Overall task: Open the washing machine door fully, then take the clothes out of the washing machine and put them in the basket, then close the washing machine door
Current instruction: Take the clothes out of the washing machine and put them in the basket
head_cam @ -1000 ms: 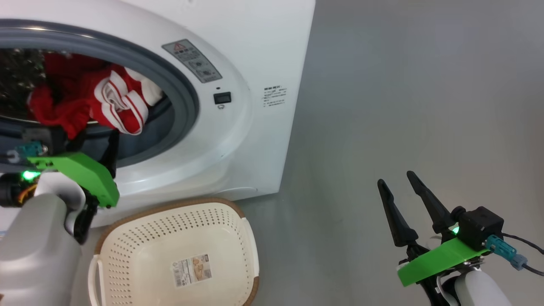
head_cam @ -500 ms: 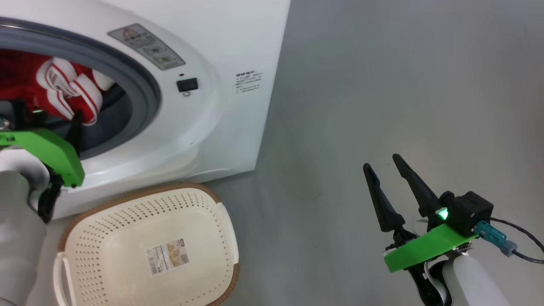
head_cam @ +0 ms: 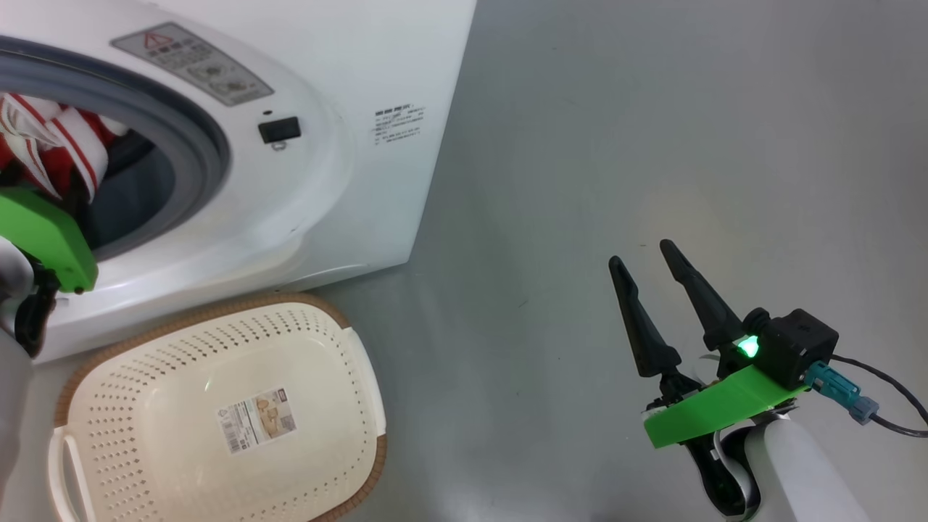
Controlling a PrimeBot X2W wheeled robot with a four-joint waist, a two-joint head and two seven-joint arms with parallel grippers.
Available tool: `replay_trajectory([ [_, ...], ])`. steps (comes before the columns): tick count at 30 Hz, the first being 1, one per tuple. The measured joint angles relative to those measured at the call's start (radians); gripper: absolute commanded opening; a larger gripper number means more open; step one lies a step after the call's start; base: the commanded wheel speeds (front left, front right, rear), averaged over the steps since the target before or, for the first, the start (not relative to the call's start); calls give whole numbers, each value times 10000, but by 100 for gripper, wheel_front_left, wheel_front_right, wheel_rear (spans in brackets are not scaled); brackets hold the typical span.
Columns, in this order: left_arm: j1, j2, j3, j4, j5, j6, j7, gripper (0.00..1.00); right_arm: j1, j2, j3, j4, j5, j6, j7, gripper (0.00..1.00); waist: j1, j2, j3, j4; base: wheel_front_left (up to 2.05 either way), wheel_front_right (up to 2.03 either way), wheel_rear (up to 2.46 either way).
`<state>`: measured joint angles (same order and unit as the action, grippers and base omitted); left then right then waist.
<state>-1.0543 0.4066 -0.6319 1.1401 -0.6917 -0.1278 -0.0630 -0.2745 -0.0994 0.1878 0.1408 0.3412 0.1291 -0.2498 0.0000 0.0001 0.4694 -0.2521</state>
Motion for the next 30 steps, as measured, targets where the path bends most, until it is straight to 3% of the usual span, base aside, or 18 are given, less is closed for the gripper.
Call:
replay_trajectory([
  [3,-76,10,-138,111,-186,0,-92,98,-31,15,-13,0,-8,0,0,100,0,0,81,-24,0,0,0],
  [4,-76,10,-180,144,-249,0,-102,50,-54,17,-15,2,-23,0,0,100,0,0,83,-24,0,0,0],
  [5,-76,10,-226,178,-290,0,-102,35,-99,23,-15,4,-44,0,0,100,0,0,77,-19,0,0,0],
  [6,-76,10,-280,207,-337,0,-104,6,-139,27,-15,2,-44,0,0,100,0,0,67,-13,0,0,0],
  [7,-76,10,-337,240,-368,0,-104,0,-143,33,-15,4,-44,0,0,100,0,0,53,-5,0,0,0],
  [23,377,-422,-744,-155,-1384,0,-1705,0,-108,-301,-33,178,-240,0,0,100,0,0,-653,655,0,0,0],
  [30,1409,-466,138,-1490,-1628,0,-1864,0,157,-585,-113,278,-234,0,0,100,0,0,-1330,1154,0,0,0],
])
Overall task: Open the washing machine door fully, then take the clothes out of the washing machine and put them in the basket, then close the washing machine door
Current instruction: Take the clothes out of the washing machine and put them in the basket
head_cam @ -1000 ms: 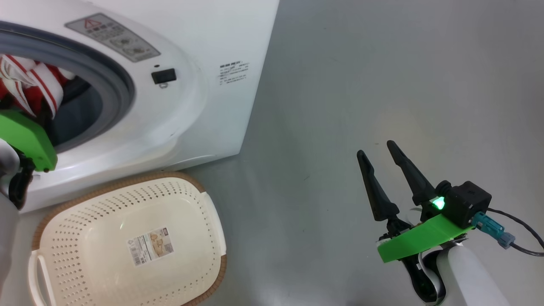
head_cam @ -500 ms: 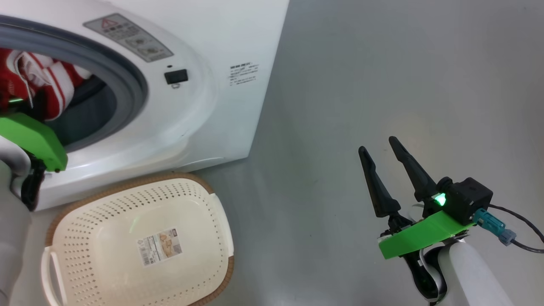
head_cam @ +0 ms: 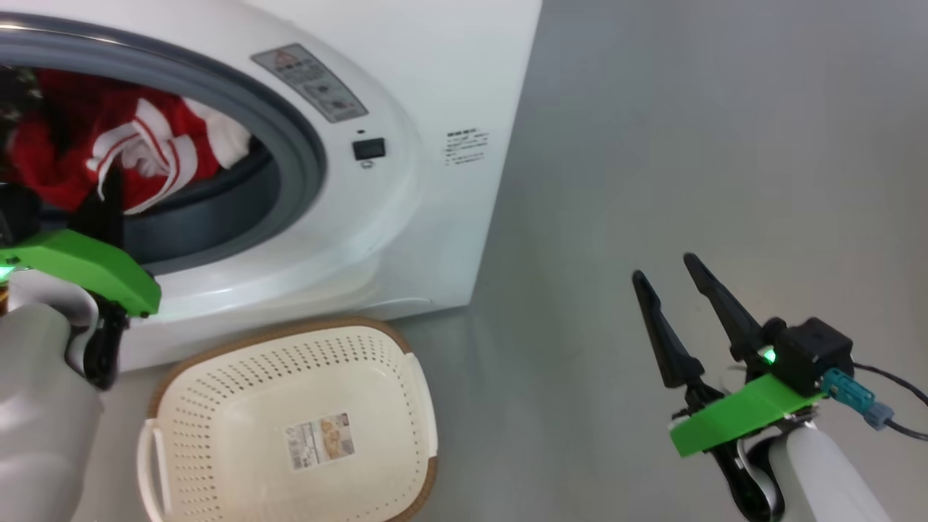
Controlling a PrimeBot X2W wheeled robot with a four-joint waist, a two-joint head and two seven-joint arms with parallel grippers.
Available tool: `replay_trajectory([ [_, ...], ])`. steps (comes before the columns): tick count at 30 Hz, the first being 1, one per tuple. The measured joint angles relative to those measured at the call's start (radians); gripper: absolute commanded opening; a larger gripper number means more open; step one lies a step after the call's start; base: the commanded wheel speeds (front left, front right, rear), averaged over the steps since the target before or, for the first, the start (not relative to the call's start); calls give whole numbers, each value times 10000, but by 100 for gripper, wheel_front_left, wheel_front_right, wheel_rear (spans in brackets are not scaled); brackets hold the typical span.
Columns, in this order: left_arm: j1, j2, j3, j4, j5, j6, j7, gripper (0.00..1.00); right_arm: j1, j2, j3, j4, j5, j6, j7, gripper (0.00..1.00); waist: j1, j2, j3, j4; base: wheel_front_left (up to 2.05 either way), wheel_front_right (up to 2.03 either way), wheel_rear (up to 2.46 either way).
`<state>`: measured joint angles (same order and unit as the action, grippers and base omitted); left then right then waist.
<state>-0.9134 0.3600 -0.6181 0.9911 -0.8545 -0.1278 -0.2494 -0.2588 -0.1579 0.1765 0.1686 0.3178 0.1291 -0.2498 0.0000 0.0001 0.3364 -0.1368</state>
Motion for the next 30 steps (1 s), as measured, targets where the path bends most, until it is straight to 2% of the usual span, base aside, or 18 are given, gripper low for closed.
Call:
replay_trajectory([
  [6,1264,-29,1285,-1578,911,0,0,0,380,-138,-194,31,6,0,0,100,0,0,-512,345,0,0,0],
  [17,3737,-441,3582,-4508,2543,102,0,0,810,-337,-441,-21,12,0,0,100,0,0,-1164,811,0,0,0],
  [24,4870,-863,4600,-6178,3110,102,0,0,988,-380,-619,-56,12,0,0,100,0,0,-1348,1002,0,0,0],
  [30,5720,-1011,4974,-7405,3359,127,0,0,1043,-391,-654,-82,12,0,0,100,0,0,-1434,1094,0,0,0],
])
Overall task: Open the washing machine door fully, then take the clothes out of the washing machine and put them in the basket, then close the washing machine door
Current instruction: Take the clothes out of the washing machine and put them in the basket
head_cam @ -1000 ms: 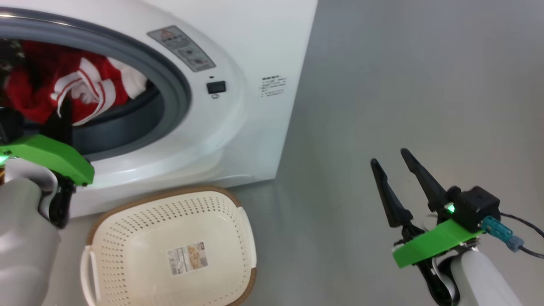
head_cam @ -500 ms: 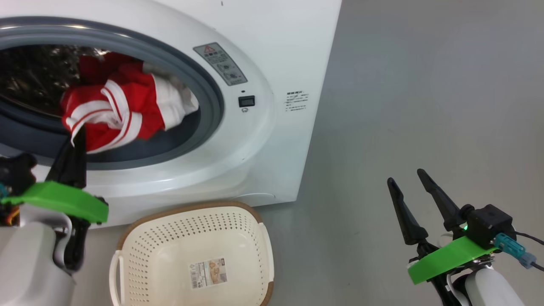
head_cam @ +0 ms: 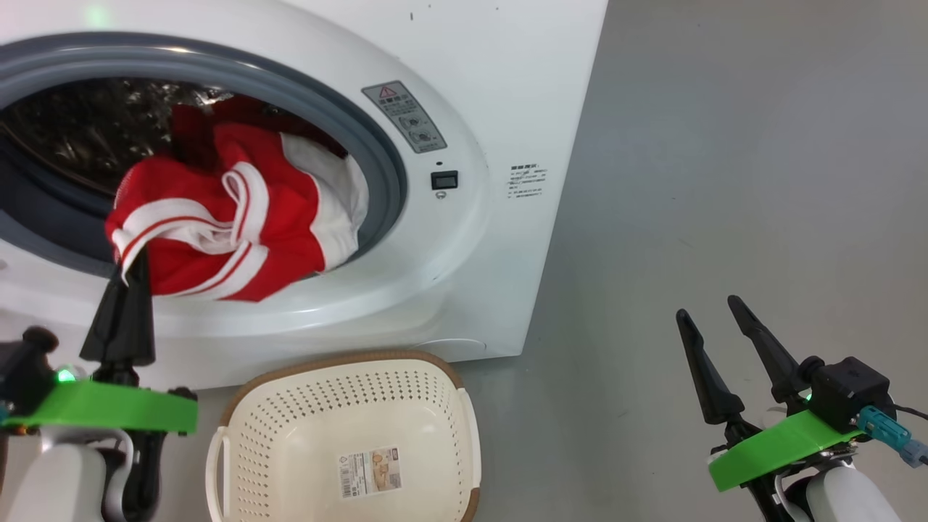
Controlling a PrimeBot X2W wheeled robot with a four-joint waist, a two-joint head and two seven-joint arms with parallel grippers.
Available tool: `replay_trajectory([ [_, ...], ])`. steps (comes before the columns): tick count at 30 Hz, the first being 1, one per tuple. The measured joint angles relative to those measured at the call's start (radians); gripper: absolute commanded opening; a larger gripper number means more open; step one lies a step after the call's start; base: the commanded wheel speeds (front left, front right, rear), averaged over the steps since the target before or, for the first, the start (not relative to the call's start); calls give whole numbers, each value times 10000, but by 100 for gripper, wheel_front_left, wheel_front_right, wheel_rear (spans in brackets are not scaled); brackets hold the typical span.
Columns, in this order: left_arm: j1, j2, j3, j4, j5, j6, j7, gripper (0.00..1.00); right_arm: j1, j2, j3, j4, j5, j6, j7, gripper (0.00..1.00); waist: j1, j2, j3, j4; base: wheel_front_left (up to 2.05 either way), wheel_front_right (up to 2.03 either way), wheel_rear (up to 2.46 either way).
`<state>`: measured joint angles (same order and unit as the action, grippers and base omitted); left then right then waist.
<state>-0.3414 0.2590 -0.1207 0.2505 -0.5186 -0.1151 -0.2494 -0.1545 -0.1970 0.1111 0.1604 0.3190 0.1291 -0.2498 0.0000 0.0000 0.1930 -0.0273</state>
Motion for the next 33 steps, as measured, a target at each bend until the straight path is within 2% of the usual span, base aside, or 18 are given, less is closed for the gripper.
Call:
replay_trajectory([
  [6,902,-54,209,-1570,199,278,0,0,126,-13,-50,-13,0,0,0,100,0,0,-41,105,0,0,0],
  [11,1626,-13,282,-2984,322,688,33,0,125,-19,-63,-33,0,0,0,100,0,0,-36,128,0,0,0],
  [23,2829,-71,295,-5923,334,1475,681,0,121,-12,-194,-102,0,0,0,100,0,0,251,168,0,0,0],
  [27,3013,-102,-8,-5825,305,1465,903,0,107,6,-199,-119,-2,0,0,100,0,0,400,175,0,0,0],
  [33,3018,-512,-734,-3975,136,1154,874,0,-6,40,-115,-113,-2,0,0,100,0,0,551,75,0,0,0],
])
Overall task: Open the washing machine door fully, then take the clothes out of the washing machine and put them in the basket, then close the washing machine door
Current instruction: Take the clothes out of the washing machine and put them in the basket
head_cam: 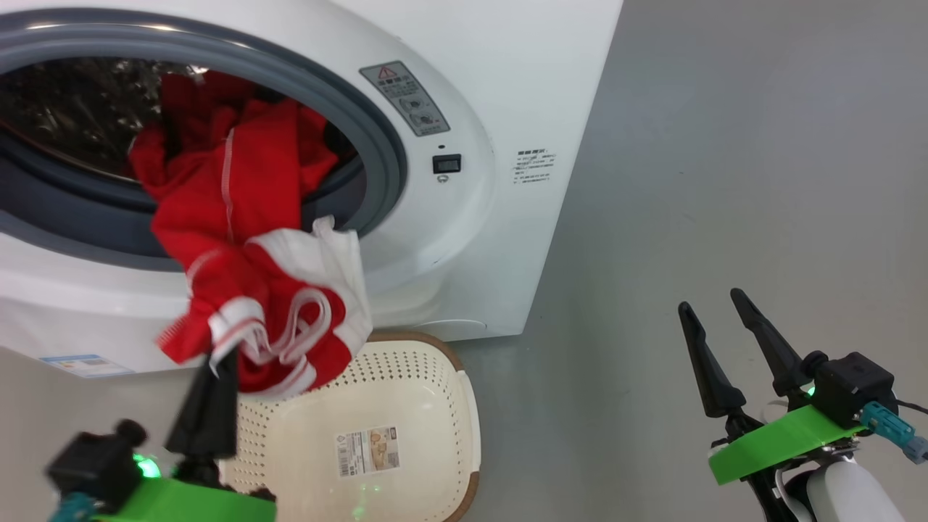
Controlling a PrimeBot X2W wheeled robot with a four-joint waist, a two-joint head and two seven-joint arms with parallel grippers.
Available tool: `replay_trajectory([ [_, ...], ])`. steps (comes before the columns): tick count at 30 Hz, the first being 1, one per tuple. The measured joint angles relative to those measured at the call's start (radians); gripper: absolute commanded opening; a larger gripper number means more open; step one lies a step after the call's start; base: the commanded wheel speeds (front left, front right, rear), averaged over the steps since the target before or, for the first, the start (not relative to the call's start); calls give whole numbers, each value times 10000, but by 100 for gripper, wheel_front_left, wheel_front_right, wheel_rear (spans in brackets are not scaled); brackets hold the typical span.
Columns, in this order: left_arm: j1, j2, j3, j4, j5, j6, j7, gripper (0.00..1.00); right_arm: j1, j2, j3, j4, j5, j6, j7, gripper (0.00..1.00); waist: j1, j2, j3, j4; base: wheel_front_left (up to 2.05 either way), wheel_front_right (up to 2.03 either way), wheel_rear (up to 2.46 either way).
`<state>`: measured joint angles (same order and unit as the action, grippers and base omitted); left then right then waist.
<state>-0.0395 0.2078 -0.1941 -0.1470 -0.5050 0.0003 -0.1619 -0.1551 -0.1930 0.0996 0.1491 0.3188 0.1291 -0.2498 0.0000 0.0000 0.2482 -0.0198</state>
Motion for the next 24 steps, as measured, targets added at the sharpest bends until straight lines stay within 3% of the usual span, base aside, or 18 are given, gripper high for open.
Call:
replay_trajectory([
  [16,-1307,-696,-1455,6853,462,-1093,-786,0,-154,58,155,-23,-2,0,0,100,0,0,463,-388,0,0,0],
  [24,-2609,-1091,-2650,9960,462,-1206,-872,0,-355,59,182,-35,-12,0,0,100,0,1,751,-439,0,0,0],
])
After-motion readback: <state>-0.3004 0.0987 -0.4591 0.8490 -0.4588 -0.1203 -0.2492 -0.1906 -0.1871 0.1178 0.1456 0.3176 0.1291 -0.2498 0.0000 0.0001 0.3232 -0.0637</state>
